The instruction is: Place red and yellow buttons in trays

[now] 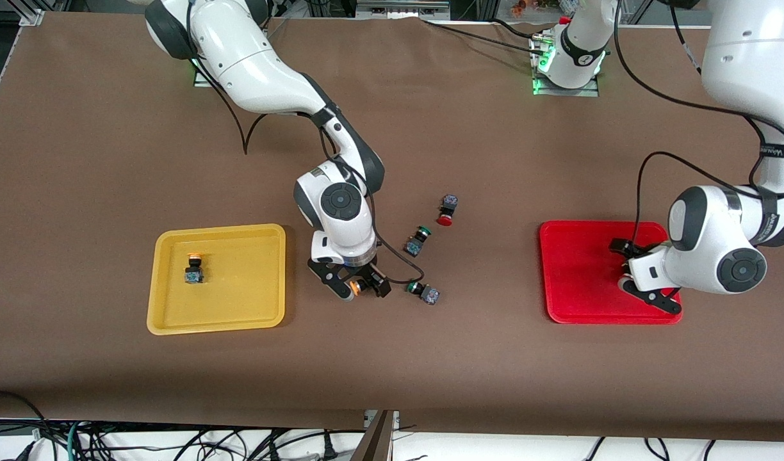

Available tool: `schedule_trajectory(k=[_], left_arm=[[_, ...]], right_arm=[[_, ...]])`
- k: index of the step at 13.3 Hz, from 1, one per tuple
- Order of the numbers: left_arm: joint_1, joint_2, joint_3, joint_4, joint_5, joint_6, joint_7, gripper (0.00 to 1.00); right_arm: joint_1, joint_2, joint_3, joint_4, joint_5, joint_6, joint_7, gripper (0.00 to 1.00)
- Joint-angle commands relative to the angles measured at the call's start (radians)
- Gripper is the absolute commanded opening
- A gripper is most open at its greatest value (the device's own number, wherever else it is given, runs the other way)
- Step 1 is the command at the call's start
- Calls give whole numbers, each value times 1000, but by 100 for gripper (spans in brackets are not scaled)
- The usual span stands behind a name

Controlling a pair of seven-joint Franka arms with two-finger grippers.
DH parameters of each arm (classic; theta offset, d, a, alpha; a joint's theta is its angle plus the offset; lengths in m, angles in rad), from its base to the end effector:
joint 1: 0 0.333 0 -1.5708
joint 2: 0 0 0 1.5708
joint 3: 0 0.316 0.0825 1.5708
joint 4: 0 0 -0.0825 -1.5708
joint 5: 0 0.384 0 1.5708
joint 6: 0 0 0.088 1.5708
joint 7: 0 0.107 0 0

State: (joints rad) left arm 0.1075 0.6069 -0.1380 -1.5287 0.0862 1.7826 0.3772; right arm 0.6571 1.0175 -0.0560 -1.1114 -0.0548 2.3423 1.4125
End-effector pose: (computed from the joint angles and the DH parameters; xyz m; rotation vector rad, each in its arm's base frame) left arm 0.6625 -0.0006 0.2816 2.9658 -0.6477 -0.5231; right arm 0.6437 0.4587 0.2103 -2.7884 1.0907 -0.2840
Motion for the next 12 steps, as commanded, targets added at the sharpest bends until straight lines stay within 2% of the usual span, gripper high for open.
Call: schedule_trajectory(k=[1,3,4,5,6,7,9,11,12], left_arm=[[-5,-52,-107,-42,-49,-40,-157,100],[-12,-52,-222,-63,-45,-16,-416,100],[-34,-49,-251,-85,-42,18,-534,100],[-63,-47,-261,-137,-42,85,-582,100],[-80,-55,-271,-213,-45,185,-593,100],[-80,-62,-302,-287,-48,293,-600,100],[-83,-87,-344,-417,-48,491,-699,100],[-84,-88,-415,-441,-33,529,-869,100],[-85,-95,-426,-441,-33,528,-882,100]], right_arm=[[12,49,-4,35,-25,38,23,100],[12,55,-4,35,-25,48,20,96],[12,55,-4,35,-25,49,13,81],[12,53,-4,35,-25,48,2,41],[12,50,-4,35,-25,45,2,16],[12,49,-4,35,-25,42,0,0],[12,47,-4,33,-28,40,2,0],[7,26,-5,33,-28,-9,-32,0],[1,4,-4,33,-27,-55,-87,0]])
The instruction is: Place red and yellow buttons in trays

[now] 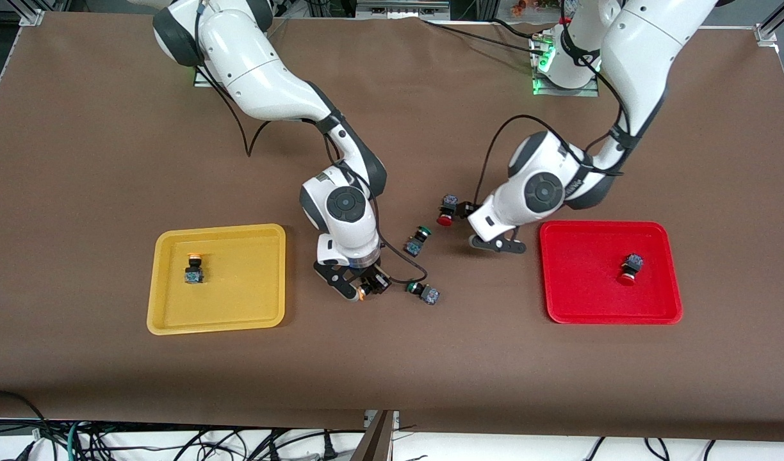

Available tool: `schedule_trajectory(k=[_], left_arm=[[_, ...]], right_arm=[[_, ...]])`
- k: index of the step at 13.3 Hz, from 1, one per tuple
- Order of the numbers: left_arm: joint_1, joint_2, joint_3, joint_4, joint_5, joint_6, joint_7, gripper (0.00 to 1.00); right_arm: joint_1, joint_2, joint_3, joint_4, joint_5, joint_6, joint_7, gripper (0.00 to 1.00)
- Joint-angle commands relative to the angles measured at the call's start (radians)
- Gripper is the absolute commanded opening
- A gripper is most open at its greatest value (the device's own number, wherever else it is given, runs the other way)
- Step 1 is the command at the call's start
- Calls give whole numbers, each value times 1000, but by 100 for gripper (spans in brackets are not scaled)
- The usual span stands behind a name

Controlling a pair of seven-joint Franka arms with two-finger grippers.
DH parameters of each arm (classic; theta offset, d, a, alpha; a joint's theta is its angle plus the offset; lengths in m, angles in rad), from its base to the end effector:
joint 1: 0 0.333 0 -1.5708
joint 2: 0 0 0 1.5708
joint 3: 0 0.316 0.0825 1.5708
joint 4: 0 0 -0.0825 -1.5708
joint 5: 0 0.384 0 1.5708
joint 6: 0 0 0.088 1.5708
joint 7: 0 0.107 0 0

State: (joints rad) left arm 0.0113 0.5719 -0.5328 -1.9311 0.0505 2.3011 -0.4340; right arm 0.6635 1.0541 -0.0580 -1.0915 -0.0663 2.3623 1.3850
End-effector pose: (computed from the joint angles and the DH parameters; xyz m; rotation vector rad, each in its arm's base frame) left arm 0.5352 -0.2936 0.2166 2.9580 -0.1040 -0.3297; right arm 0.6422 0.4632 0.1931 -2.8145 1.0314 -0.3030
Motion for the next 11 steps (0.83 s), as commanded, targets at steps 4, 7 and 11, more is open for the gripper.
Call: schedule_trajectory(k=[4,7,11], left_arm=[[-82,-32,-30,-54,15,20,-88,100],[-106,32,-29,-55,144,96,-98,100],[-103,92,-21,-51,226,202,-97,74]], right_arm=[[-106,-161,7,12,20,-318,-323,0],[-185,-196,-2,-10,31,-472,-626,0],[-284,-236,0,-96,88,-494,-901,0]])
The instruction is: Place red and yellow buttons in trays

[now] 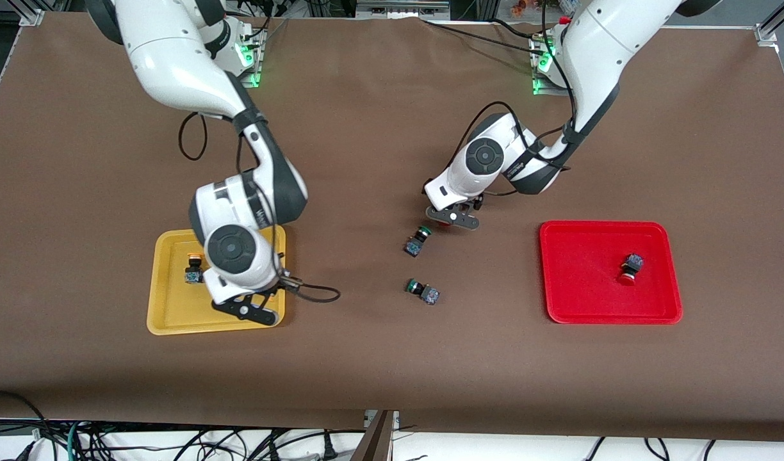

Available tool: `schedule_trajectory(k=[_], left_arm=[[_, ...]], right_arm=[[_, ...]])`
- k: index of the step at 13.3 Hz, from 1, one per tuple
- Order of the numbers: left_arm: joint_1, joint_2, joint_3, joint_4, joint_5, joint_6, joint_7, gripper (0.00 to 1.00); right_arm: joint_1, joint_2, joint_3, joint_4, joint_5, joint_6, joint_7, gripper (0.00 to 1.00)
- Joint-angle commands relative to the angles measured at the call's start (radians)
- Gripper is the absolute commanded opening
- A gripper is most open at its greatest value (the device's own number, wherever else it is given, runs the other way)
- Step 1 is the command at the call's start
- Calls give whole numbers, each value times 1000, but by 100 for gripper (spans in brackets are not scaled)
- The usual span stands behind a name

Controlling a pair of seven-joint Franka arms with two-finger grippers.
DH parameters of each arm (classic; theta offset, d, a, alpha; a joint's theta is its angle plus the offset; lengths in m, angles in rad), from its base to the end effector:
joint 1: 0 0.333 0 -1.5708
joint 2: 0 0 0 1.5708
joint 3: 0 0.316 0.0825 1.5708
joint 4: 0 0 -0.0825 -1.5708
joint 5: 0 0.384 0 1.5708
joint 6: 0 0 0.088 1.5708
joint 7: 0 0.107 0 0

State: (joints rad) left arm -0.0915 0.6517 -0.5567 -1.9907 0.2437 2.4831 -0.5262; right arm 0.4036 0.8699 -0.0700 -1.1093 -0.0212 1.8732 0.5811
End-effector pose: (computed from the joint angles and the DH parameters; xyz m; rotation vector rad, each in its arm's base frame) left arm 0.4806 -0.3606 0.1717 2.9814 -0.3519 -0.2044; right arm 0.7096 0.2612 0.2823 3.0094 -0.3295 -0.0916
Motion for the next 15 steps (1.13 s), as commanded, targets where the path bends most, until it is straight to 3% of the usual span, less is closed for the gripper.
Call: schedule_trajectory(k=[1,3,5,8,10,11,12,15], left_arm=[[-1,9,3,9,32,19,-6,43],[7,0,1,9,32,11,-1,14],[12,-24,0,7,32,-12,-3,0],[41,-130,-3,38,31,-194,6,0],[62,-194,4,106,32,-423,38,0],[82,-196,9,145,34,-510,95,1],[116,-193,26,174,69,-565,185,1],[266,-184,37,190,181,-572,450,2]], right_arm=[[-44,-58,12,-95,58,-5,-143,0],[-75,-71,12,-154,90,4,-251,0],[-106,-71,10,-200,142,15,-302,0],[-108,-80,9,-277,145,58,-343,0],[-115,-84,7,-313,145,101,-374,0],[-132,-86,7,-308,145,92,-379,56],[-147,-97,7,-305,144,92,-386,100],[-167,-182,7,-279,132,-27,-441,100]])
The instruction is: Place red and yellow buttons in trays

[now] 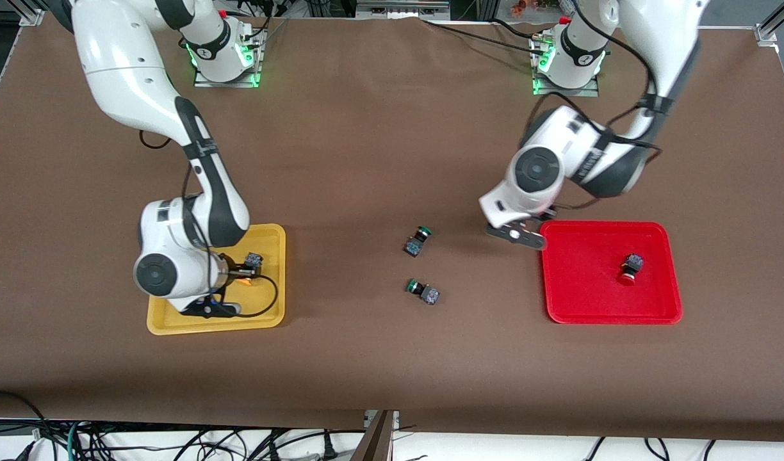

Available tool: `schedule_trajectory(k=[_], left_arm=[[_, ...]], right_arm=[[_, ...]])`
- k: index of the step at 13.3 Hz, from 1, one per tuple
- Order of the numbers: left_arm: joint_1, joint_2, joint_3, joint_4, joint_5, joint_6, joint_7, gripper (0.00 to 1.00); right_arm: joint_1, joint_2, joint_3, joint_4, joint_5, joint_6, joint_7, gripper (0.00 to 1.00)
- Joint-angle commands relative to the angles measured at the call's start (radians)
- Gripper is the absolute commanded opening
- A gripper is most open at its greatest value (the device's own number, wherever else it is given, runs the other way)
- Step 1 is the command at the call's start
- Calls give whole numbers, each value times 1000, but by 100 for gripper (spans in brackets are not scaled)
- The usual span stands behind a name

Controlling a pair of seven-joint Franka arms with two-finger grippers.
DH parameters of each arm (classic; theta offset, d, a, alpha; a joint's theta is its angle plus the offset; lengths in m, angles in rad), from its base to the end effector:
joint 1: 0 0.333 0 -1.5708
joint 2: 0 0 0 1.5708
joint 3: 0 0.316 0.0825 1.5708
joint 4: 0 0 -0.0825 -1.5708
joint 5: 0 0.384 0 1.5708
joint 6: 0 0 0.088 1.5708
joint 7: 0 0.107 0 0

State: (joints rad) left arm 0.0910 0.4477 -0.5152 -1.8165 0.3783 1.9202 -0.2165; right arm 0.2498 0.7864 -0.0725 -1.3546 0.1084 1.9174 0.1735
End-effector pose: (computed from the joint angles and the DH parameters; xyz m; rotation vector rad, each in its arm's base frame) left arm 0.5748 -0.2092 0.3003 -2.8789 0.5470 0.3227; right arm 0.6976 0.1432 0.2372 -3.1166 0.0450 0.3528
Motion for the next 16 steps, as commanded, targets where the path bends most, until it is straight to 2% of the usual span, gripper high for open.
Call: schedule_trajectory(k=[1,3,5,7,8,9,11,14,16], left_arm=[[117,44,-3,37,75,2,191,2],[159,116,17,68,195,51,271,5],[205,186,17,68,209,133,287,7],[213,227,17,66,208,187,287,19],[214,233,17,65,203,194,286,45],[213,232,17,66,202,195,287,99],[217,195,14,66,200,178,290,100],[219,74,-28,80,180,58,283,100],[217,10,-58,161,64,-79,278,100]], right_arm=[[-14,-125,10,-11,-4,-113,-31,100],[-14,-182,2,3,-70,-202,-45,100],[-12,-232,2,14,-111,-262,-90,100],[-14,-265,-3,38,-113,-342,-97,100],[-14,-286,-10,49,-114,-383,-98,100],[-14,-302,-19,63,-113,-418,-98,100],[-15,-328,-39,87,-113,-495,-156,100],[-23,-384,-78,97,-110,-570,-220,100],[-27,-458,-66,92,-107,-574,-207,100]])
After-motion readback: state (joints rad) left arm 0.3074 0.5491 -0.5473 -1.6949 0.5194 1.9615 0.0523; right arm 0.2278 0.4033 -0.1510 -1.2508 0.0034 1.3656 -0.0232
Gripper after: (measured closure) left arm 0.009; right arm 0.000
